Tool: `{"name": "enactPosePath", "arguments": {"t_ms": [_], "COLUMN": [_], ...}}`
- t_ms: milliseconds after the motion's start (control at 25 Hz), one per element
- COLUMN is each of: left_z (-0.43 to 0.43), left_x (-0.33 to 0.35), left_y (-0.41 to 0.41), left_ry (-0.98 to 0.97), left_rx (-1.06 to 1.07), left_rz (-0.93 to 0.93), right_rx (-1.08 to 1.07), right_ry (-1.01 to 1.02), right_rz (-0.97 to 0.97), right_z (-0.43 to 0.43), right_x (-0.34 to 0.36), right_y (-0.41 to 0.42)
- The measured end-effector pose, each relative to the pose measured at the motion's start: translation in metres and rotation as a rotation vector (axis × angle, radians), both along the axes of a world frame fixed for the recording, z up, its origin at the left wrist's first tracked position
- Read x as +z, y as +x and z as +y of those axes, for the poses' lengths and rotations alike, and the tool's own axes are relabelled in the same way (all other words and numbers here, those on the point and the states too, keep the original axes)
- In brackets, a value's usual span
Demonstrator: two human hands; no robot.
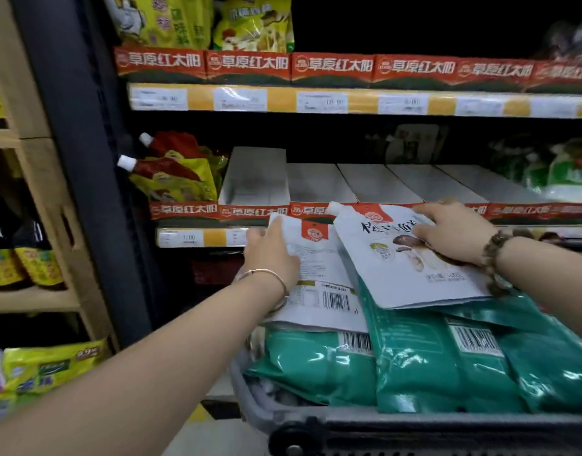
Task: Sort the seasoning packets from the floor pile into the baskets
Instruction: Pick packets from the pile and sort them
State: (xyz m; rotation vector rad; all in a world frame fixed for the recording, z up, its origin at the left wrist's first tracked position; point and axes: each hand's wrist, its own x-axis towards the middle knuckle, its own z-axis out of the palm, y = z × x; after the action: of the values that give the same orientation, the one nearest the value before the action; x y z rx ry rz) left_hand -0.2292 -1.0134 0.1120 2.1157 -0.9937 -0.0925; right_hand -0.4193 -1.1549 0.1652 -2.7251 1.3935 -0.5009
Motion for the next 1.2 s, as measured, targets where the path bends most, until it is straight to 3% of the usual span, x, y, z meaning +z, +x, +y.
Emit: {"name": "enactPosePath", "arguments": {"t_ms": [120,200,320,560,800,1040,1200], "left_z": [-0.011,-0.016,-0.024,-0.028,-0.022,-0.006,0.014], "left_x": [0.0,-0.002,-0.005,-0.013,-0.016,-0.003,0.002], "left_y": [-0.014,-0.016,-0.017,-0.022,-0.027,-0.034,-0.039], "left_ry": [0.326,0.494,0.54,0.519,0.463,0.167,0.082], "left_rx": [-0.156,-0.191,-0.219,-0.356,-0.34,-0.308,-0.272], "left_rz": [-0.402,-0.457,-0.537,-0.473,-0.439,-0.357,-0.335], "right_rx": [0.251,0.268,0.205,0.308,0.312,0.271,0.234], "right_ry": [0.016,0.121,0.23,0.234,0.129,-0.148,-0.066], "right_rz": [0.184,0.239,0.168,0.044,0.315,0.285,0.232], "right_z": [0.012,0.012,0.004,0.008,0.016,0.019,0.026], "right_x": [0.005,0.003,0.0,-0.013,-0.013,-0.008,-0.003], "right_y": [0.001,0.007,0.001,-0.015,-0.014,-0.015,-0.015]}}
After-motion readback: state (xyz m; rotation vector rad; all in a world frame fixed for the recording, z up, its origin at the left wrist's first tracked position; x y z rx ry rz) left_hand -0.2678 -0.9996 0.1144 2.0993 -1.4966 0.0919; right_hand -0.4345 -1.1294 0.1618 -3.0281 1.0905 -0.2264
